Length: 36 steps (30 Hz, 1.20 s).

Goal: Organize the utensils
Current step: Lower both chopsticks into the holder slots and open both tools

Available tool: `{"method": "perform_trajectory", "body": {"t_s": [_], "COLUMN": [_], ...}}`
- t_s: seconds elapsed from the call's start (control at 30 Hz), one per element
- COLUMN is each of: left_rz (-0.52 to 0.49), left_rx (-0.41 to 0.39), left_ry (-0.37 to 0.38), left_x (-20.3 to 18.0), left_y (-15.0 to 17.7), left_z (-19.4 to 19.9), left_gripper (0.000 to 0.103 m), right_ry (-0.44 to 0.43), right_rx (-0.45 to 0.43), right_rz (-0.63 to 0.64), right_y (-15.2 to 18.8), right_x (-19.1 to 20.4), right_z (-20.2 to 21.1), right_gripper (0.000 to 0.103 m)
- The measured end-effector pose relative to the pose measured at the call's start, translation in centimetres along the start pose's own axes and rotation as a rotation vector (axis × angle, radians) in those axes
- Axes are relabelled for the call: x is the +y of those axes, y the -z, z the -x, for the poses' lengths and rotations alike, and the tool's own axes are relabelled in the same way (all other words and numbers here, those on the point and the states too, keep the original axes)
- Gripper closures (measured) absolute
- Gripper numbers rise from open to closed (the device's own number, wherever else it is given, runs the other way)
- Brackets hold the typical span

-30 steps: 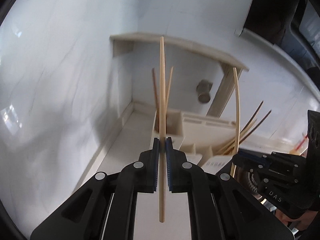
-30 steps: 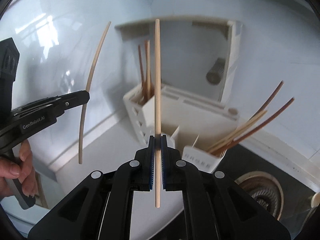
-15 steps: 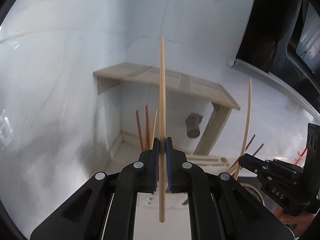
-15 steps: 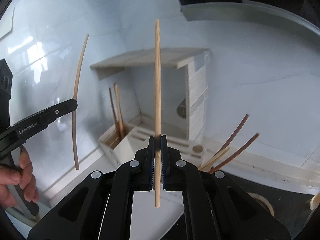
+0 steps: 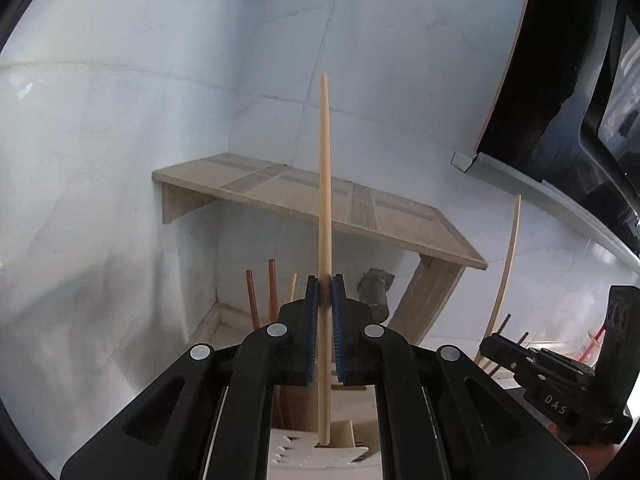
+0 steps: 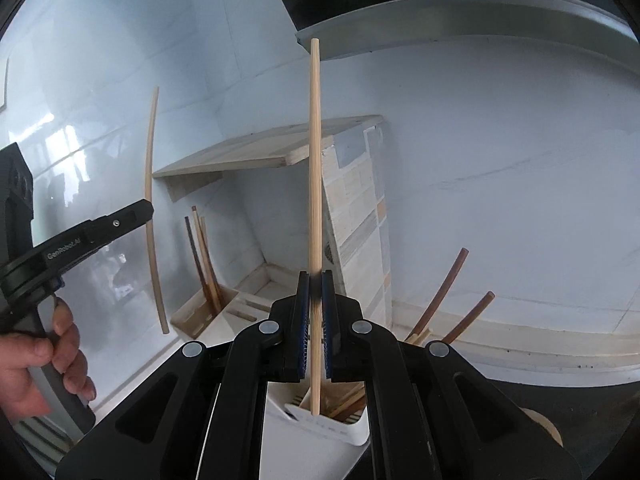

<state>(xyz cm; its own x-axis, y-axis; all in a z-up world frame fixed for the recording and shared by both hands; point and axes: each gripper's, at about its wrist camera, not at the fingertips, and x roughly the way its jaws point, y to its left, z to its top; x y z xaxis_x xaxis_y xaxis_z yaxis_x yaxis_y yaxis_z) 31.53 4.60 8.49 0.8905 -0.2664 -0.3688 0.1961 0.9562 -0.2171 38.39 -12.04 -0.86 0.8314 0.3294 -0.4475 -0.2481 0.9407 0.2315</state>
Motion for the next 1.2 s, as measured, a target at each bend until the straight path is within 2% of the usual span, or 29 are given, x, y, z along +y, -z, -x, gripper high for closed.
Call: {"method": "perform_trajectory", "body": {"t_s": [0.17,0.33,0.5,0.83,0.93,0.97,1.0,1.1,1.17,1.2], "left_rz": [-0.009,-0.019,-0.005,-0.020,-0.034,-0.037,-0.035,-0.033,-0.036,-0.037], "left_rx": [-0.019,-0.029,-0.041,-0.008,0.012,0.013,0.016,0.014,0.017,0.021], "left_ry": [0.006,-0.020,-0.039,-0.047,-0.036,-0.039,-0.039,-0.039,-0.040,-0.040], "left_x": [0.0,0.3,1.0,1.2,1.2,1.2,1.2,1.2,1.0,0.9], "left_y": [0.3,1.1,2.2,3.9,4.3,4.2,4.2,4.0,4.0,4.0], "left_z": [-0.7,-1.9,-2.6,-3.2,-3.3,-3.3,-3.1,-2.7,-2.2,-1.9], "left_gripper": [0.097,0.097,0.097,0.096,0.092,0.089,0.082,0.075,0.069,0.063], "right_ry": [0.004,0.009,0.011,0.016,0.008,0.007,0.006,0.012,0.010,0.011], "right_rx": [-0.017,-0.011,-0.017,0.014,0.028,0.036,0.043,0.069,0.074,0.075], "right_rz": [-0.006,-0.002,0.066,0.059,0.050,0.047,0.044,0.043,0.039,0.038], "right_y": [0.2,0.8,1.4,2.3,2.5,2.6,2.6,2.9,3.1,3.1], "right_x": [0.0,0.2,1.7,1.4,1.2,1.2,1.2,1.2,1.1,1.1], "right_z": [0.1,-0.4,-0.7,-1.8,-1.9,-1.9,-1.9,-2.0,-1.7,-1.5], "right_gripper": [0.096,0.096,0.096,0.096,0.096,0.095,0.094,0.086,0.072,0.068]}}
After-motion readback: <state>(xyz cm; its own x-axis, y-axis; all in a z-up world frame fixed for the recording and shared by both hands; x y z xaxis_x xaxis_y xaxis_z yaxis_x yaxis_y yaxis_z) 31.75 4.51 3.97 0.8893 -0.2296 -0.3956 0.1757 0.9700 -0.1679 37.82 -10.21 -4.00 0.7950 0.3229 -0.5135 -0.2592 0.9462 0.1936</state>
